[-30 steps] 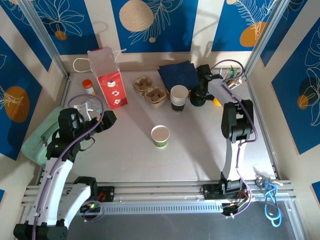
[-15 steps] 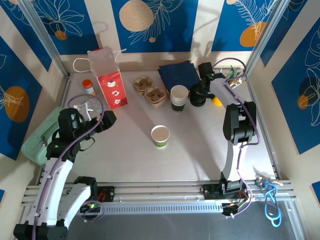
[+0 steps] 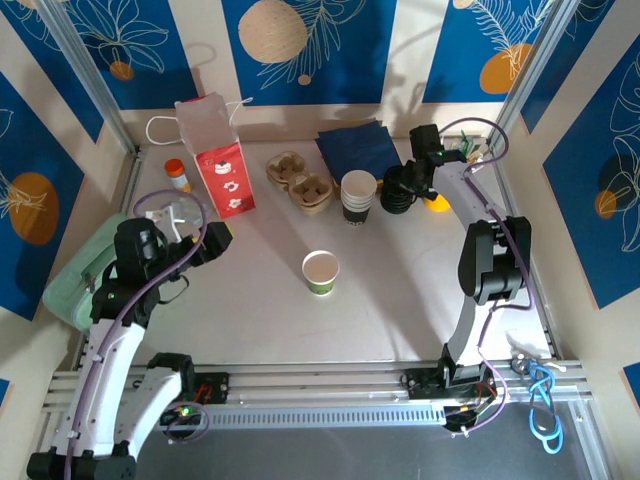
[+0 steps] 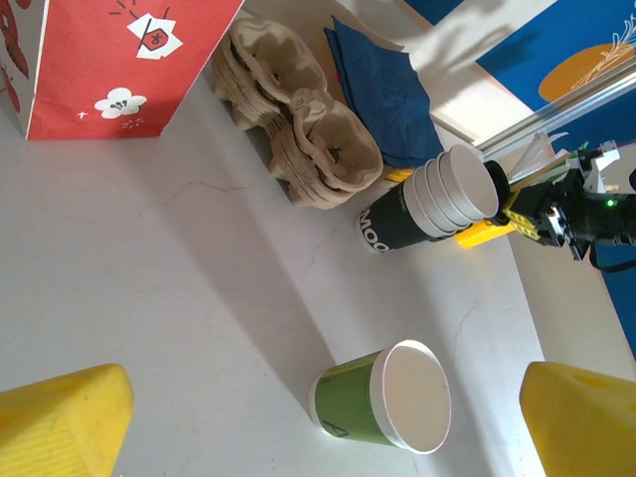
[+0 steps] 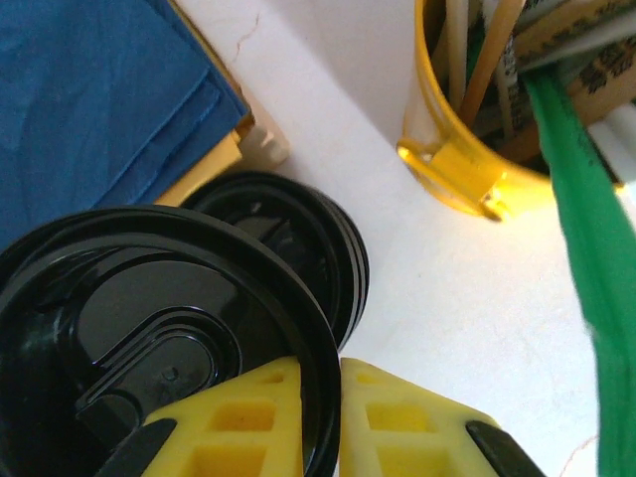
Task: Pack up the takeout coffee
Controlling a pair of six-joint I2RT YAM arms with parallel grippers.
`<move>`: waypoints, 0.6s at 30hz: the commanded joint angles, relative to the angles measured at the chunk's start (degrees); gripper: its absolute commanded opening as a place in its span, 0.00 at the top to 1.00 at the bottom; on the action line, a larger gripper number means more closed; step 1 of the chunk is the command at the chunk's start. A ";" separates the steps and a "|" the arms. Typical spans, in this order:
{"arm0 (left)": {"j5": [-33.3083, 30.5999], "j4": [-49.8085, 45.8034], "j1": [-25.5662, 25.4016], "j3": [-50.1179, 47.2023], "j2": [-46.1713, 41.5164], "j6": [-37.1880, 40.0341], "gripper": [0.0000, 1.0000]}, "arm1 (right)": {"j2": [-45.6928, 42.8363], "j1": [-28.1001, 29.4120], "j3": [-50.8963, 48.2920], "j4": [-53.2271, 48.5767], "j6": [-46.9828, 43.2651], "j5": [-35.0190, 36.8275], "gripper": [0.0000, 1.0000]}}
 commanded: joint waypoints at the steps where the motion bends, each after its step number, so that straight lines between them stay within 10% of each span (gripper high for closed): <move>1: 0.97 -0.08 -0.44 1.67 -0.74 -0.14 0.01 | -6.94 0.09 -1.52 -1.36 0.37 -2.96 0.87; 11: 13.20 6.56 -1.41 4.32 1.99 -4.51 0.01 | -25.35 7.33 -7.51 -5.22 -5.62 -4.88 0.87; 18: 17.37 12.54 -12.44 7.91 8.84 -8.76 0.00 | -32.91 18.46 -8.77 -8.24 -2.82 -10.99 0.86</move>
